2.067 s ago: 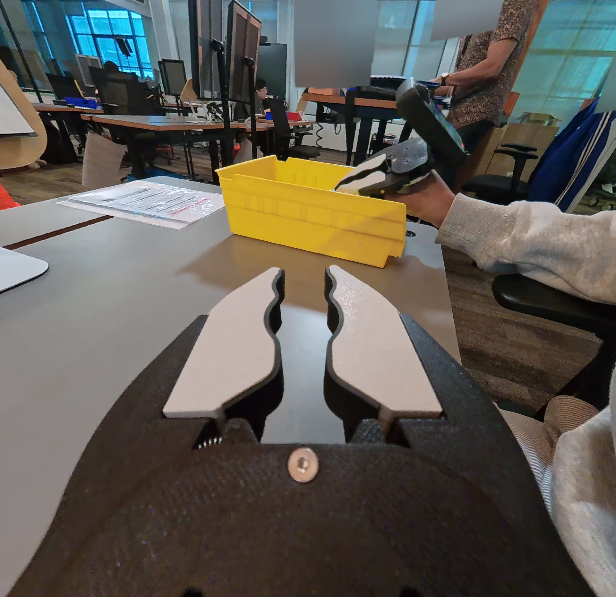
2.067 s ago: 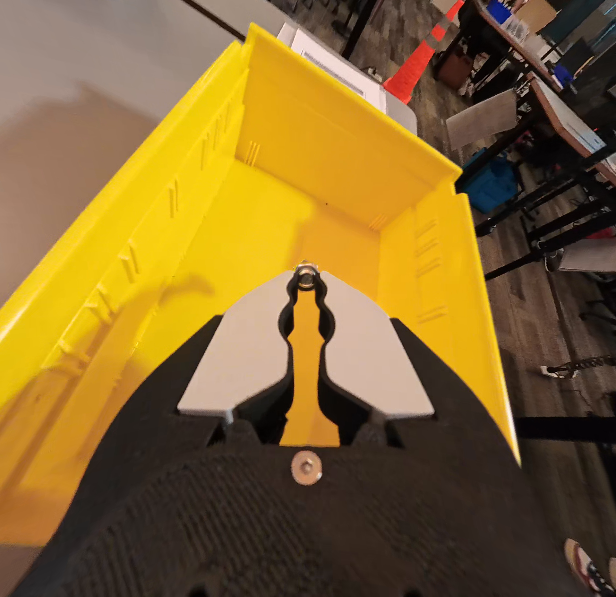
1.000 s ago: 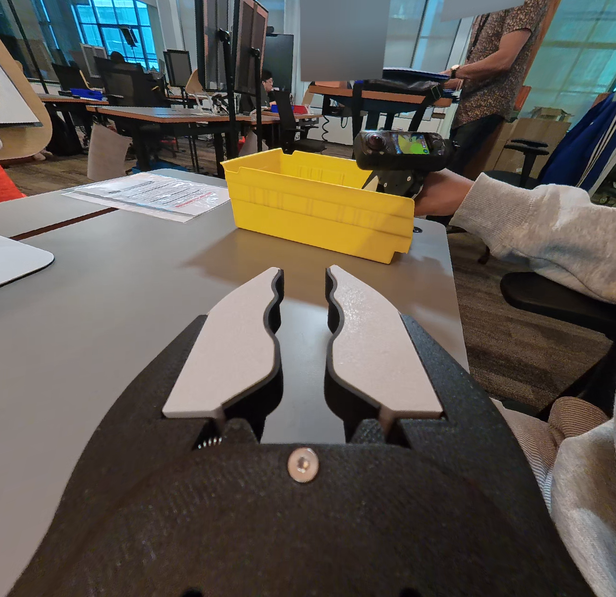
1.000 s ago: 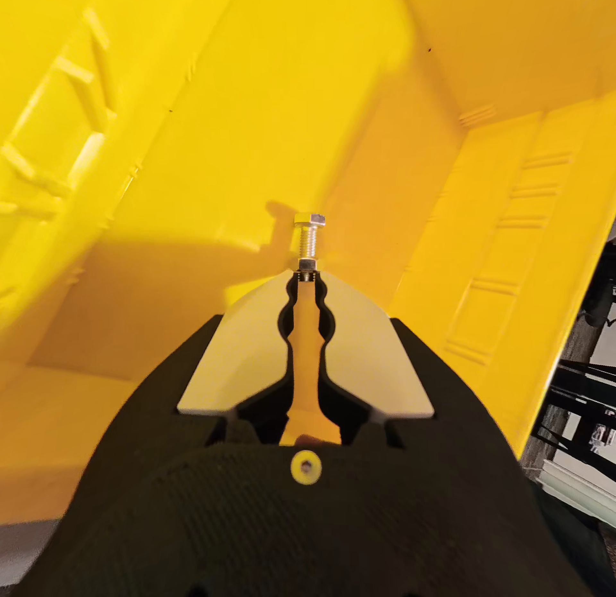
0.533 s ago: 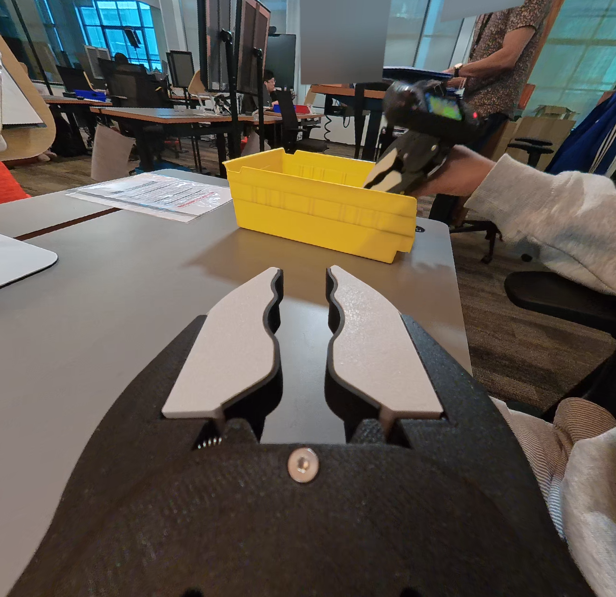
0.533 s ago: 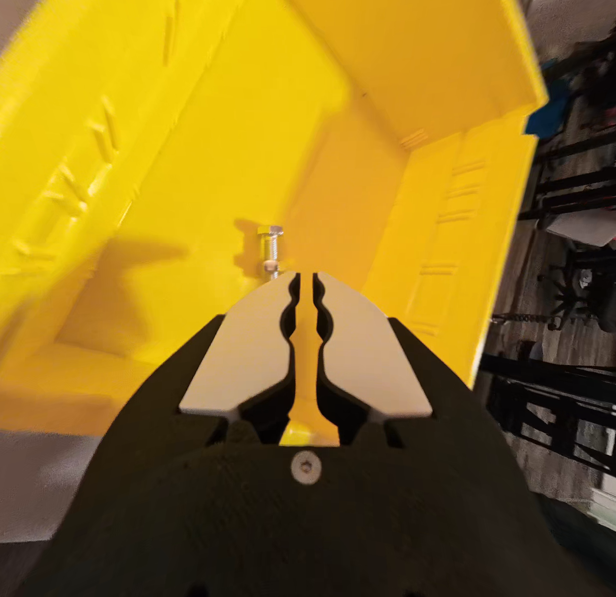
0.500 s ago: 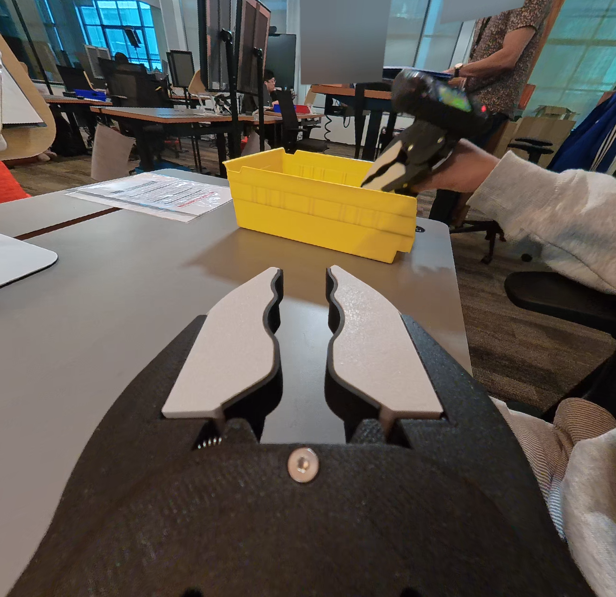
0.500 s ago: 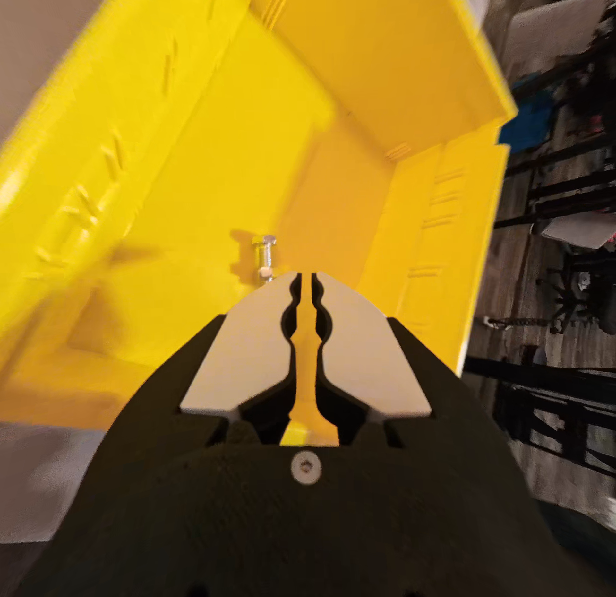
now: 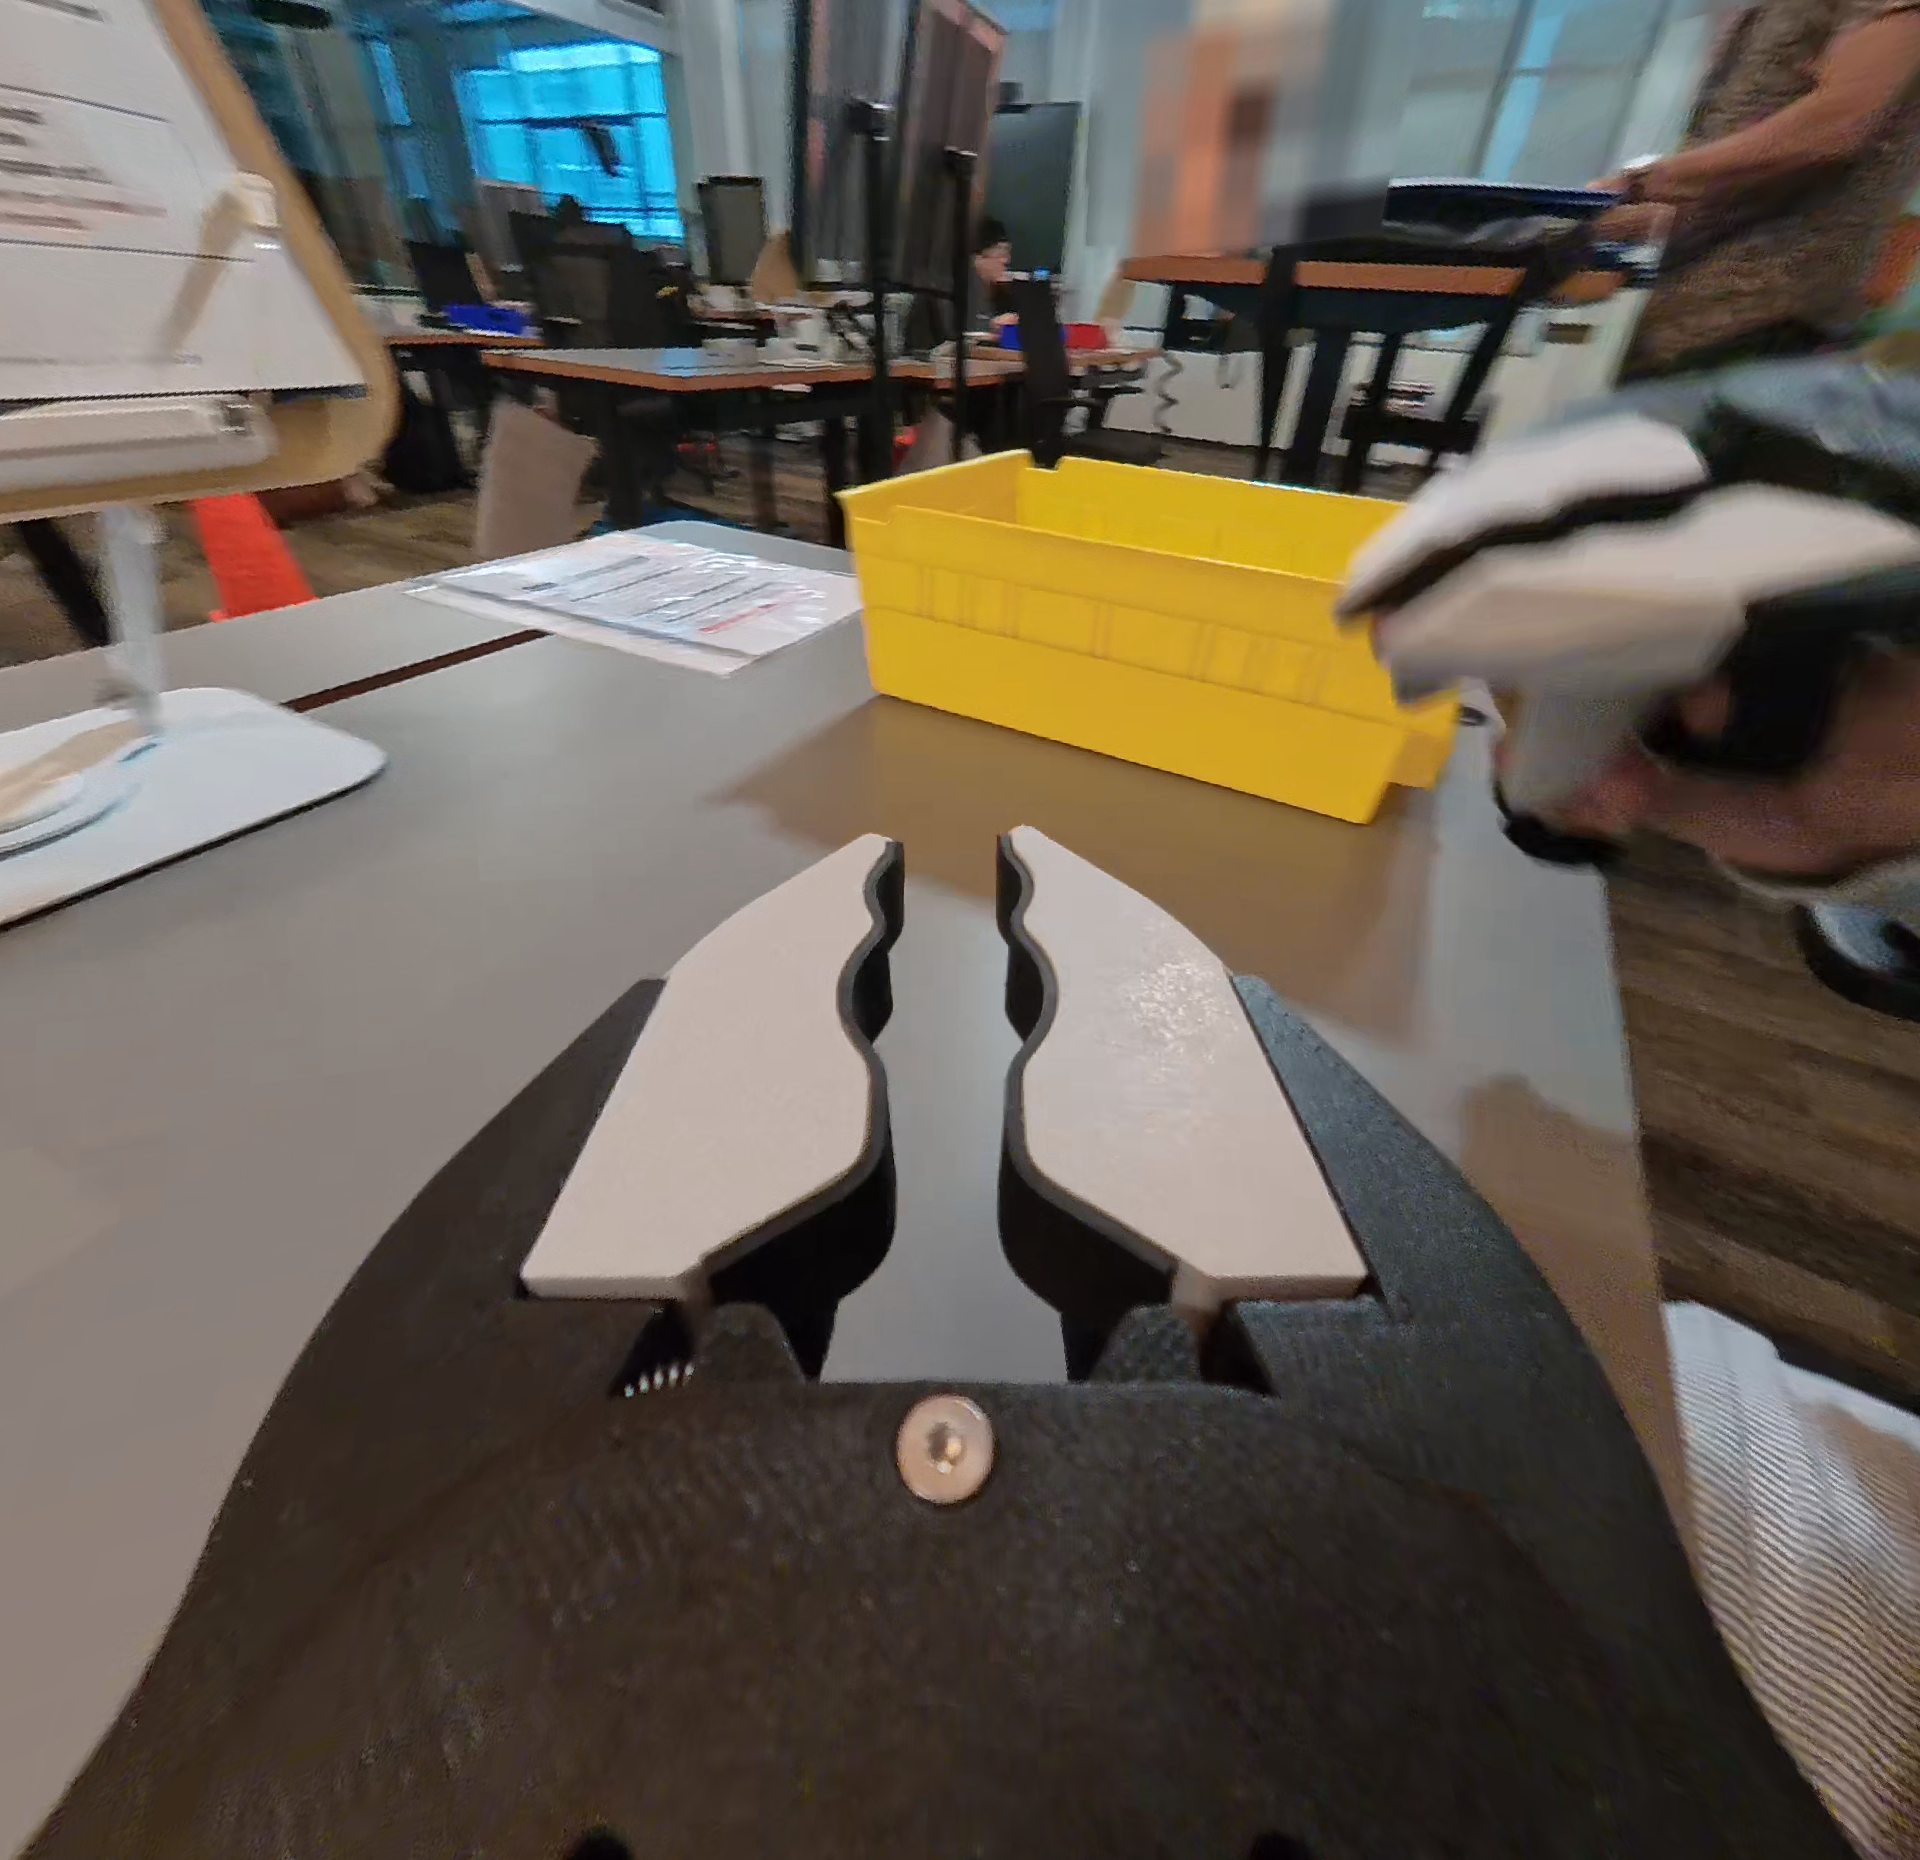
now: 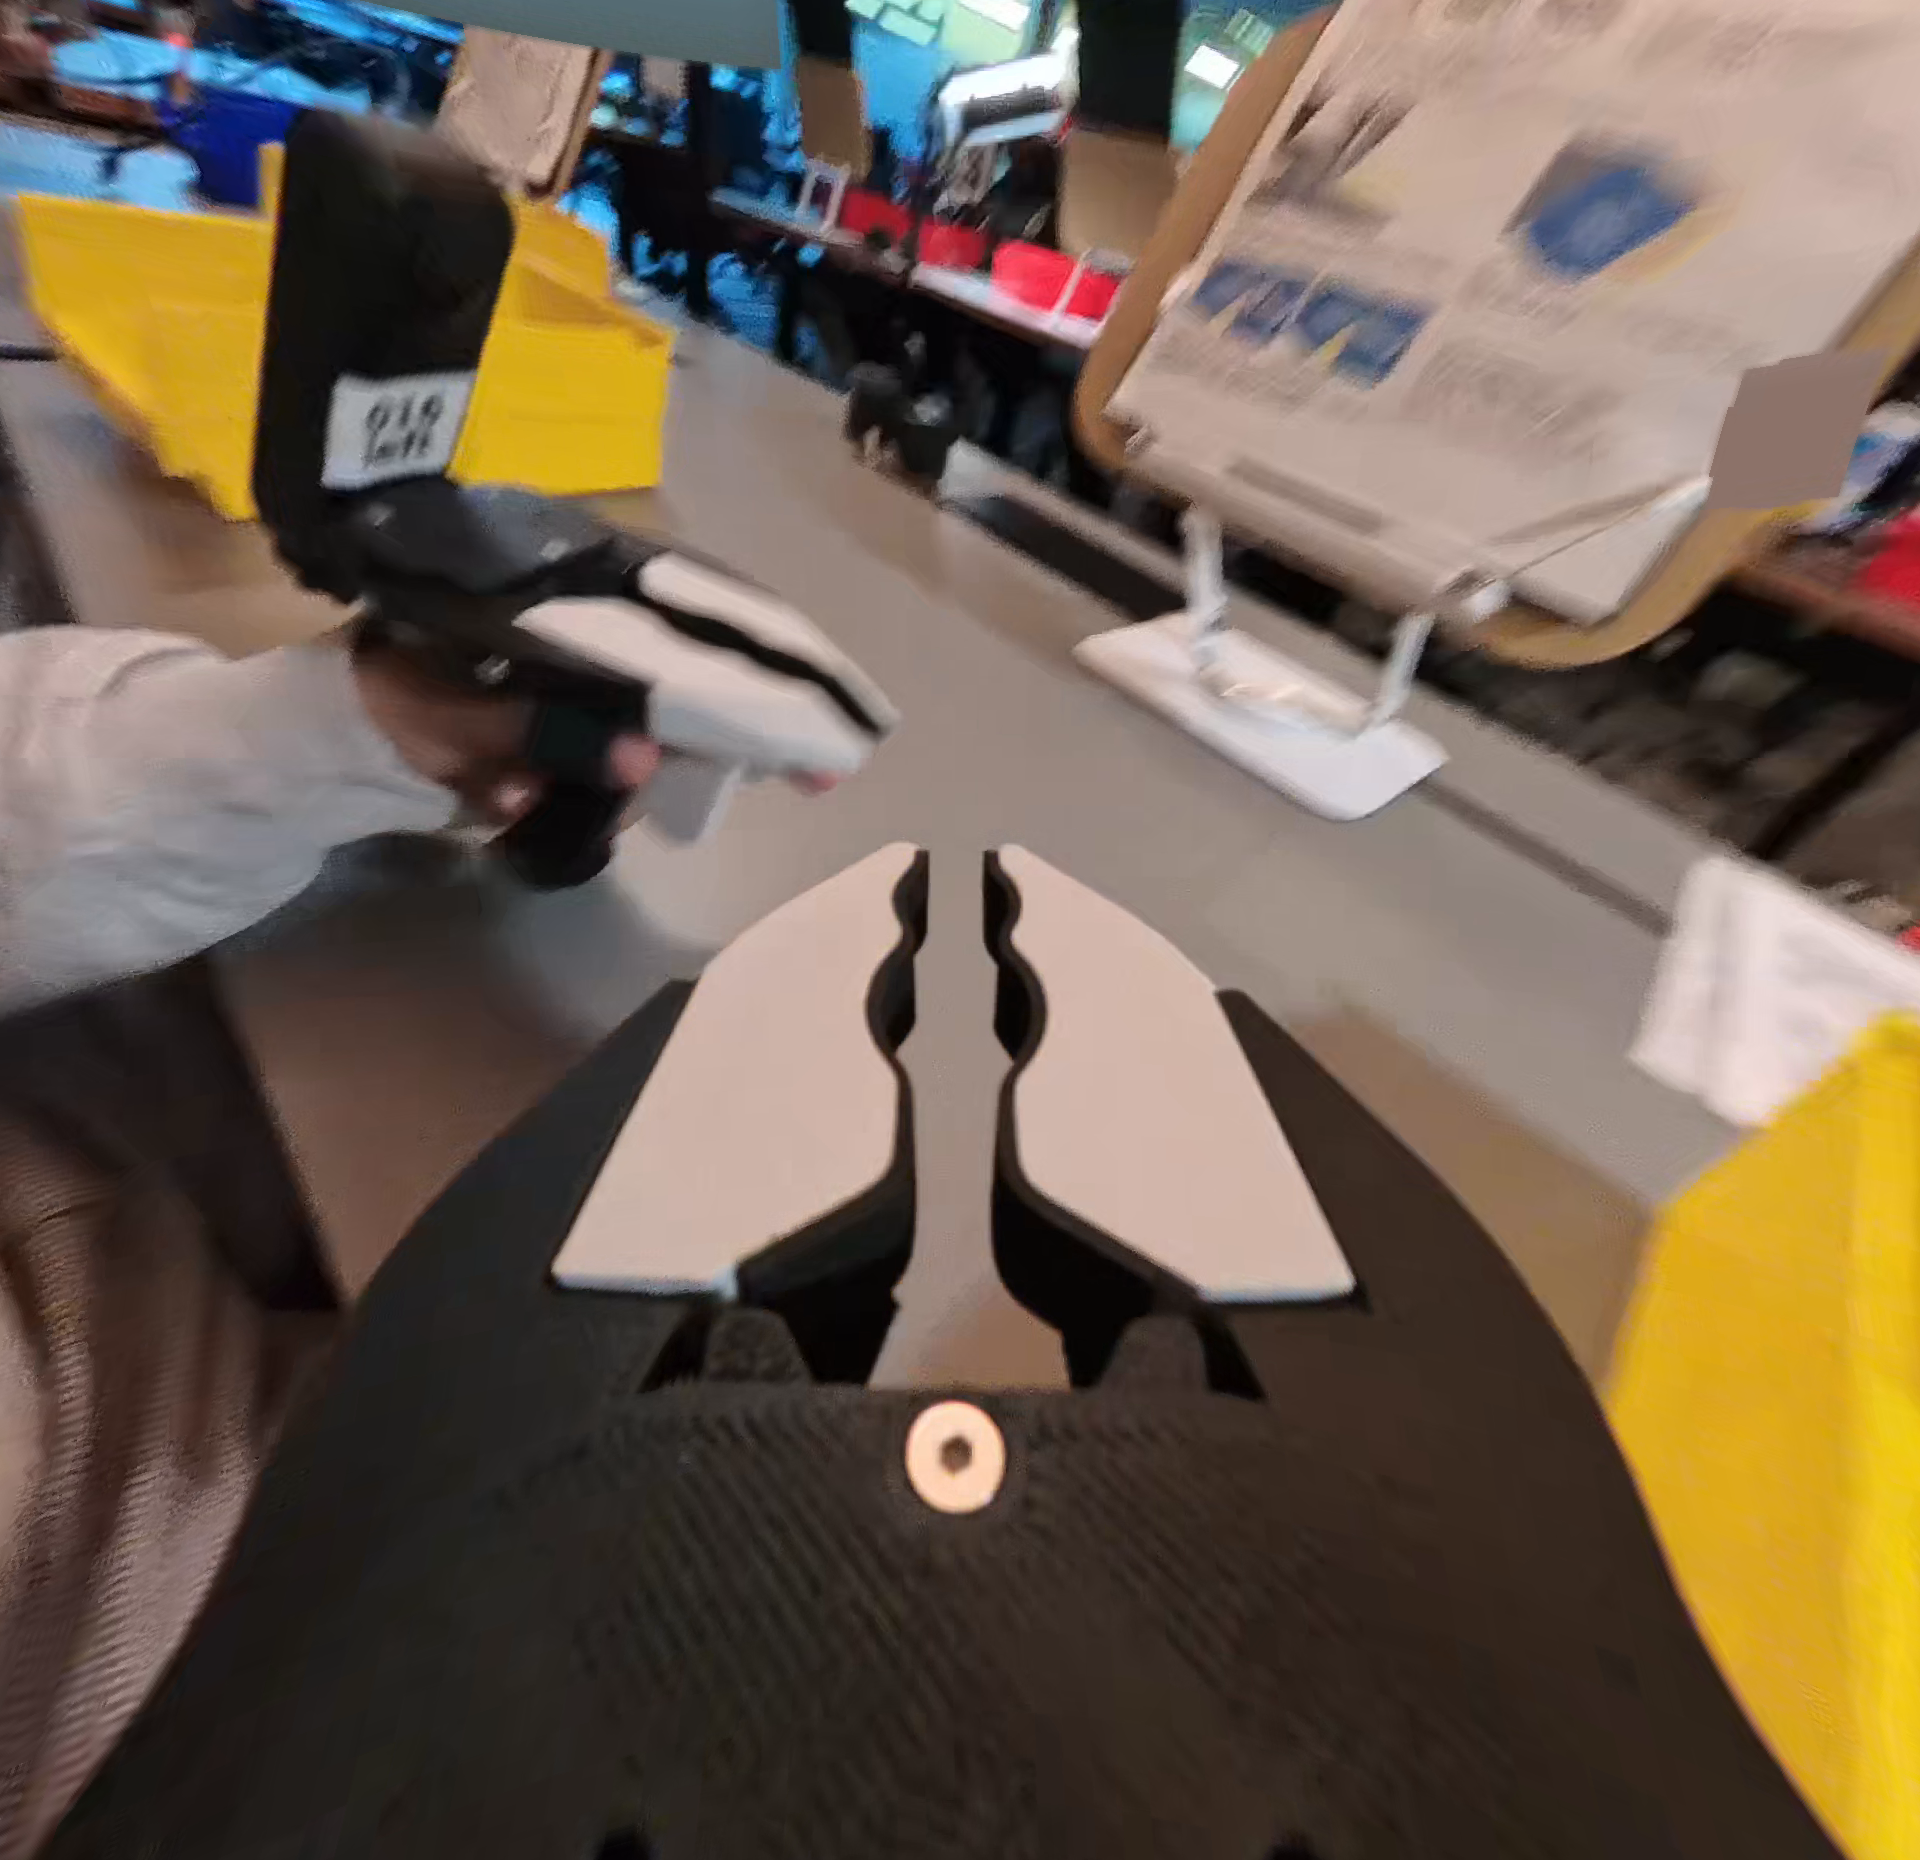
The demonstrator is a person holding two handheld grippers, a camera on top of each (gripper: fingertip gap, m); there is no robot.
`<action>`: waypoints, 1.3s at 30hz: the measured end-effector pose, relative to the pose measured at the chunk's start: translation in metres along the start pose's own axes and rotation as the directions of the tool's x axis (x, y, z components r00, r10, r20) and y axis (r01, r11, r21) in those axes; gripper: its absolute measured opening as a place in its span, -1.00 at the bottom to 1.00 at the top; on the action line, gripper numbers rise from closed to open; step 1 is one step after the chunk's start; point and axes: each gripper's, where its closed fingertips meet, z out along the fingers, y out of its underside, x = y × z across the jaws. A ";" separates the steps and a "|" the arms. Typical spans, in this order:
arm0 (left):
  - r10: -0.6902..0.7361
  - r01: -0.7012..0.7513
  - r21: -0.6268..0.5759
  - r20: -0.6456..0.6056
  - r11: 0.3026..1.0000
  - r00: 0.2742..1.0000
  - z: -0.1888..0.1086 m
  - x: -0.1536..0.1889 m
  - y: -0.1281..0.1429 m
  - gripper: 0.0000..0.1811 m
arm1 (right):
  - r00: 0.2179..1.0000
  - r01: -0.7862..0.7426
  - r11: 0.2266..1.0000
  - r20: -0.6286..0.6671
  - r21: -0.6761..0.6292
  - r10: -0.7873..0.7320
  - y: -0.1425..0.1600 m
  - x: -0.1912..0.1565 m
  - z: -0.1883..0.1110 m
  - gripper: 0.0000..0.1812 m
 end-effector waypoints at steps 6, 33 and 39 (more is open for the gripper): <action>-0.099 0.089 0.084 0.126 0.992 0.987 -0.011 -0.031 -0.008 -0.99 | 0.991 0.038 0.994 0.128 -0.103 -0.024 0.025 -0.032 0.017 -0.91; -0.150 0.528 -0.360 0.701 0.770 0.697 -0.309 -0.349 -0.088 -0.81 | 0.949 -0.218 0.966 0.201 -0.136 0.243 0.041 -0.029 0.010 -0.95; -0.115 0.764 -0.484 0.809 0.426 0.576 -0.397 -0.368 0.014 -0.90 | 0.919 -0.297 0.945 0.229 -0.140 0.323 0.043 -0.030 0.018 -0.94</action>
